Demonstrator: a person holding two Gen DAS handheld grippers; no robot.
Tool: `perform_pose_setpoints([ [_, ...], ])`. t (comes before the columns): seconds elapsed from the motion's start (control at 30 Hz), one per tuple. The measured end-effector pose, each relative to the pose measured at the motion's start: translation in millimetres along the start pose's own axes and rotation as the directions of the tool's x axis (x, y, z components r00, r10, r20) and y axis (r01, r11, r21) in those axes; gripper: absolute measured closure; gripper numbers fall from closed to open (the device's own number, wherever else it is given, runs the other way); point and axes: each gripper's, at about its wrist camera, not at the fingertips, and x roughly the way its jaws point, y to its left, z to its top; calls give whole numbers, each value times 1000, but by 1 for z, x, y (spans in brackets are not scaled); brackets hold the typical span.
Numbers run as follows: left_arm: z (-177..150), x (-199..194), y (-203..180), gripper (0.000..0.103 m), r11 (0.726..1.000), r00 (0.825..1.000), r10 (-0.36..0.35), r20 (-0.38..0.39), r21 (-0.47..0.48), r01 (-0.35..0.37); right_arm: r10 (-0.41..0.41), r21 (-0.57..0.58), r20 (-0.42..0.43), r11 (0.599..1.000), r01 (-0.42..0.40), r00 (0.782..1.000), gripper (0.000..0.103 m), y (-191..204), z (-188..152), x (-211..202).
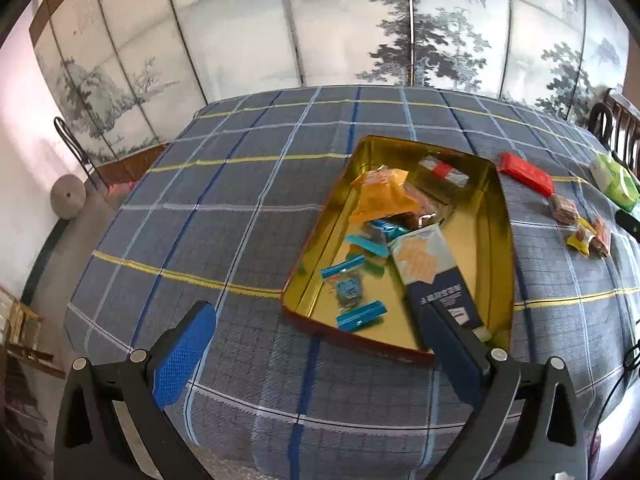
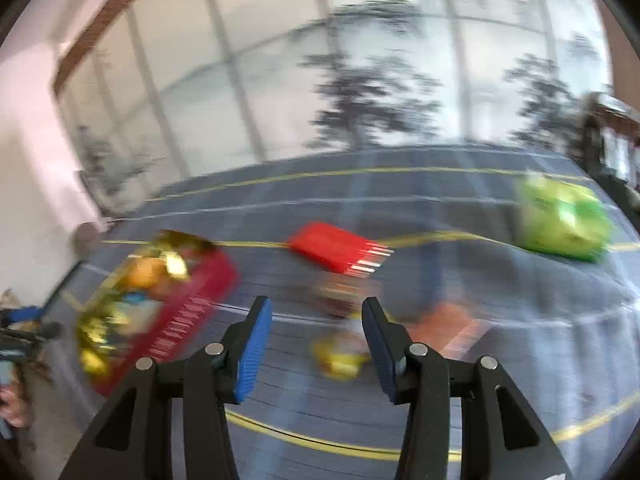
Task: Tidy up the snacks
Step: 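Withdraw the right tool and reach the left tool toward the yellow-wrapped packet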
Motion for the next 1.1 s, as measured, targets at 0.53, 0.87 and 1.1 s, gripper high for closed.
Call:
perform_pose_setpoints([
  [0.53,20,-22,-86,1,980,996,-82,21,182,76,-218,241,-67,943,228,974,51,-152,-29,4],
  [0.87,43,-22,-185,1,852,929,-363,-70,377,362,-186,292,-41,937,190,982,47,-161,-30,1],
  [1.1,57,13,-255,30,736,857,-481,-186,446,510,-143,294,-30,945,146,989,46,-158,-30,2],
])
